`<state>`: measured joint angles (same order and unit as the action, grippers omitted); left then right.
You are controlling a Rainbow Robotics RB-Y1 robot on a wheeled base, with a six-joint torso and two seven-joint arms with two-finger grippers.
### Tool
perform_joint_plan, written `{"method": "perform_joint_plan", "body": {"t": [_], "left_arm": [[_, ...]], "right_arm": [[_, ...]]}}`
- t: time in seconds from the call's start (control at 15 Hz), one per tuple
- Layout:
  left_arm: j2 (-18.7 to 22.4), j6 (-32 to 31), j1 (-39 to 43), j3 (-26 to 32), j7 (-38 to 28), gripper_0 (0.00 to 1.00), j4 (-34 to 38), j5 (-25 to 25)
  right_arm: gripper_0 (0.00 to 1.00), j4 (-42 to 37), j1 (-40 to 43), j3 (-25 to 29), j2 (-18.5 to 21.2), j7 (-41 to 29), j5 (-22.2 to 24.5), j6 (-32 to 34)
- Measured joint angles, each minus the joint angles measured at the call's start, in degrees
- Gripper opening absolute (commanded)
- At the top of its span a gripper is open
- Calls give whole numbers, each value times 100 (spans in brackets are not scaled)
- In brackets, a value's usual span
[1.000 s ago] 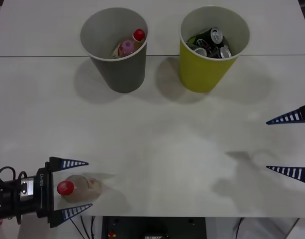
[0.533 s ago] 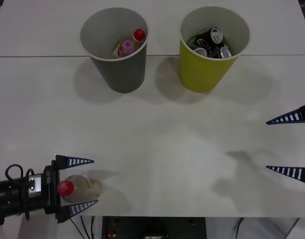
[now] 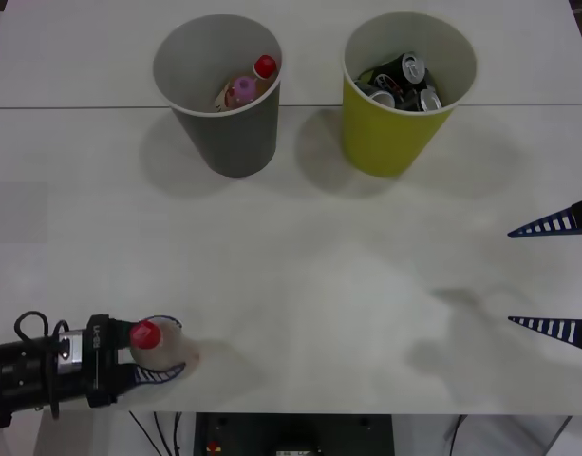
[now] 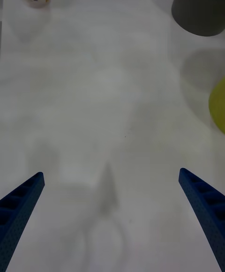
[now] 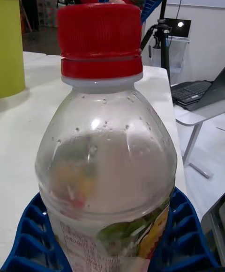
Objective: Put the can into the green bin and the plastic bottle into the gray bin
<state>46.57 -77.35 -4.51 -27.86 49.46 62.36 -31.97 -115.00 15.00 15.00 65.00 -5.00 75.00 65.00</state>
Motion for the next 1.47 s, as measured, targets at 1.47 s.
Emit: {"method": "perform_joint_plan", "body": {"t": [1.47], "left_arm": [[2127,269,-823,2498,-9119,0,3130,-3948]], "right_arm": [[100,0,0,0,0,0,0,0]]}}
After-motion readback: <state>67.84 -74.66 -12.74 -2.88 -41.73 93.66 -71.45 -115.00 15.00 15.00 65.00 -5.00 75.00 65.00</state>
